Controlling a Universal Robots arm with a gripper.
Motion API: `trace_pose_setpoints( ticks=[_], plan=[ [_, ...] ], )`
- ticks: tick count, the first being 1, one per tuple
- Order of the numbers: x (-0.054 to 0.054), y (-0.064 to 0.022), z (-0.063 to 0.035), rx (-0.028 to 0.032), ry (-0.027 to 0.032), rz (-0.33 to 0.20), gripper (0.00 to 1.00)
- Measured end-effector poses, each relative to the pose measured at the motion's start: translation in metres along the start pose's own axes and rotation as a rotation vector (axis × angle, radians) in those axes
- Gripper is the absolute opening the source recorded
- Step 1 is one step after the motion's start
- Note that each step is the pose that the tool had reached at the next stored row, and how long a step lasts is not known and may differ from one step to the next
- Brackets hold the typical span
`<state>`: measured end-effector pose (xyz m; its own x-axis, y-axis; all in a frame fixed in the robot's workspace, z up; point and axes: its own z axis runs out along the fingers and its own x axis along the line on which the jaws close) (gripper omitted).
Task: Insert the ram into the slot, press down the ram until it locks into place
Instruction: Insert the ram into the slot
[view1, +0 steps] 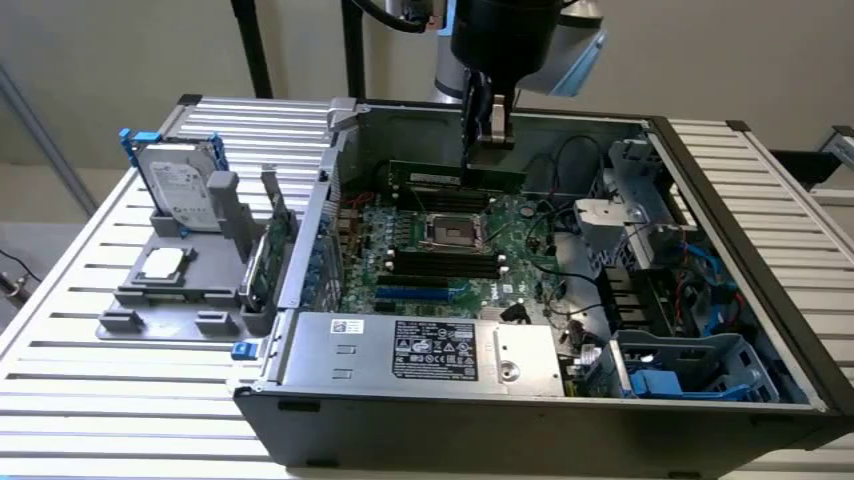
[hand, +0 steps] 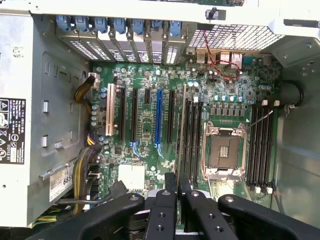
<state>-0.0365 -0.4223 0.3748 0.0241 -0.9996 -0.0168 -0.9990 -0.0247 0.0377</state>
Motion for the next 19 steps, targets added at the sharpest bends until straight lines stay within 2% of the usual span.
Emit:
trace_pose_setpoints(
  ticks=[6, 13, 19],
  plan=[
    [0.000, 0.0000, 0.0008, 0.0001, 0.0002, 0.000, 0.14],
    [0.000, -0.0007, 0.0135, 0.0011, 0.0015, -0.036, 0.14],
    [-0.001, -0.0025, 0.0243, 0.0044, 0.0025, -0.057, 0.14]
  ],
)
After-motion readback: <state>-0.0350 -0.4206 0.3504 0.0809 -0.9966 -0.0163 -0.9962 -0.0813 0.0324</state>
